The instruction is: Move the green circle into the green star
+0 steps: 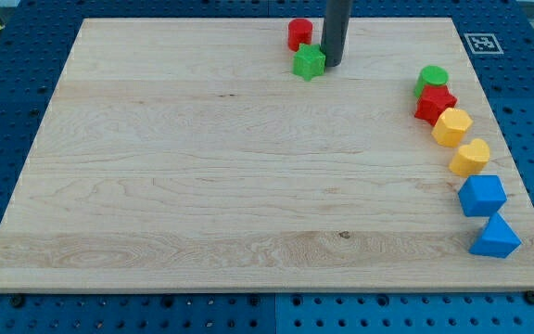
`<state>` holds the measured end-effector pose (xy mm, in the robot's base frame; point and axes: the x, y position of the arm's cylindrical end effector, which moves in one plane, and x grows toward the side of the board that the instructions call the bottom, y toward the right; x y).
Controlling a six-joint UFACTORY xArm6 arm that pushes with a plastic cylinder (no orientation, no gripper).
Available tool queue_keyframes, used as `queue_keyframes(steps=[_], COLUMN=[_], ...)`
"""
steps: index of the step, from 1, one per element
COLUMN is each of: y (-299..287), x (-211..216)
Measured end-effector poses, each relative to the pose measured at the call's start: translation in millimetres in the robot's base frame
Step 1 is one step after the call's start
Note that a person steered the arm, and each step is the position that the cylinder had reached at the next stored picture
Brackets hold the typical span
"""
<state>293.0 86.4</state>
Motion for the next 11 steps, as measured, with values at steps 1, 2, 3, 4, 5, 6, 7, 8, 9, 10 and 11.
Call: queue_keyframes(steps=[1,2,3,4,5,6,7,8,9,10,11], y=[7,47,84,127,164,177,178,178,177,172,159], x=[-1,-18,-21,-21,-12,36,57,57,57,57,57])
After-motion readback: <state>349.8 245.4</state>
